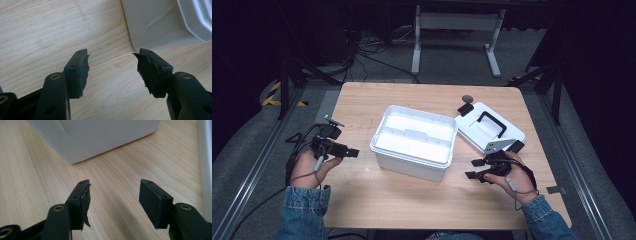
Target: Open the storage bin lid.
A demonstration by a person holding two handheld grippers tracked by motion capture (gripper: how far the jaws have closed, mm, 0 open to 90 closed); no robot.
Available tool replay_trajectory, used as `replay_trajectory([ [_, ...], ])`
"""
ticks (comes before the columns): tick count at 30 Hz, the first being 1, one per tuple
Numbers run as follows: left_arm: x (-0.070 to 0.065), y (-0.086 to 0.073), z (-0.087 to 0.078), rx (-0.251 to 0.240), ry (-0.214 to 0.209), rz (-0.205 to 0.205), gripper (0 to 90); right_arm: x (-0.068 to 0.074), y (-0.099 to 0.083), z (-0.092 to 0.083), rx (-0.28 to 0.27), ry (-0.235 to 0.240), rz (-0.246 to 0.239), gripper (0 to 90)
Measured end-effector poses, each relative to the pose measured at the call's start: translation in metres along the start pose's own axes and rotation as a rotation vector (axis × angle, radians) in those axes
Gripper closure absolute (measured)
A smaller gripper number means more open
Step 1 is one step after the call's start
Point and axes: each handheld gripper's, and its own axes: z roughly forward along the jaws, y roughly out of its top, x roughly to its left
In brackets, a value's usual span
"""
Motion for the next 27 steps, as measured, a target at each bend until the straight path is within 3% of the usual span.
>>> replay_trajectory([
  [4,0.000,0.000,0.000,0.003,-0.001,-0.003,42.7,0.001,-0.002,0.009,-0.002,0.008,-0.023,40.9],
  [16,0.001,0.000,0.001,0.003,0.000,-0.004,42.8,0.009,-0.008,0.030,-0.018,-0.029,-0.084,38.3],
  [27,0.003,0.000,0.002,-0.004,0.002,-0.007,42.9,0.008,-0.011,0.037,-0.041,-0.042,-0.088,35.4],
])
